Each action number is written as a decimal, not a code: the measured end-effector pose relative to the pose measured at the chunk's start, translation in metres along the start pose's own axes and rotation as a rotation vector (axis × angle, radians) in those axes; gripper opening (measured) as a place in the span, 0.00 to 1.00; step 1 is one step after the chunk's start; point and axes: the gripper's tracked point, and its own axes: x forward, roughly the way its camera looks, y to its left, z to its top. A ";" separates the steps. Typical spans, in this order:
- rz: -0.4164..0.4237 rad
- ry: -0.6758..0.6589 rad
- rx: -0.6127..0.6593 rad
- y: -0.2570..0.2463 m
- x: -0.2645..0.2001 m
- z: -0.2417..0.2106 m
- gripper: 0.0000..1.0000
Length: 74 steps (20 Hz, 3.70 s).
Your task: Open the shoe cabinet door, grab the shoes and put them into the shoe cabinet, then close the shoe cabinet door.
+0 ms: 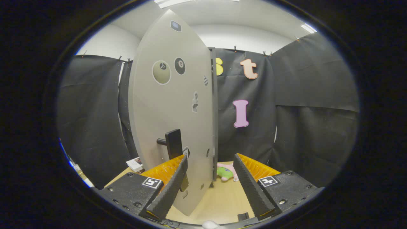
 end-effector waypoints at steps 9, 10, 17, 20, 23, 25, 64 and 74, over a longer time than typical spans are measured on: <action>0.143 0.025 -0.007 0.076 0.032 -0.008 1.00; 0.147 0.027 -0.010 0.078 0.032 -0.009 0.99; 0.167 0.051 0.007 0.081 0.037 -0.016 0.99; 0.175 0.046 0.004 0.085 0.037 -0.013 0.99; 0.175 0.042 0.000 0.086 0.035 -0.010 0.99; 0.175 0.041 0.001 0.087 0.034 -0.006 0.99; -0.029 -0.058 0.016 0.067 -0.071 0.096 0.99; -0.046 -0.070 0.010 0.063 -0.072 0.101 0.99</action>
